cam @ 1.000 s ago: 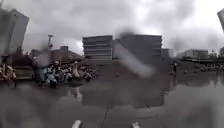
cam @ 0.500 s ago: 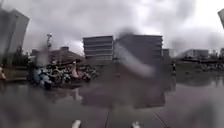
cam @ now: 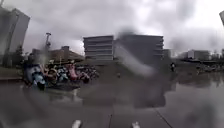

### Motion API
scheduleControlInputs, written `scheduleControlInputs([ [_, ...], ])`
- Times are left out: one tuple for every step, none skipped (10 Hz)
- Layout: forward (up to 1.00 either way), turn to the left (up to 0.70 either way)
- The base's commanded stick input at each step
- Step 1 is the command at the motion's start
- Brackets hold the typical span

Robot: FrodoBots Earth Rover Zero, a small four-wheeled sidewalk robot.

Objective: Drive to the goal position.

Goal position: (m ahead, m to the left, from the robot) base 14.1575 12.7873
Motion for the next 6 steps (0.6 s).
scheduleControlInputs([
  [0.70, 0.00],
  [0.70, 0.00],
  [0.70, 0.00],
  [0.70, -0.33],
  [0.70, -0.34],
  [0.70, -0.31],
])
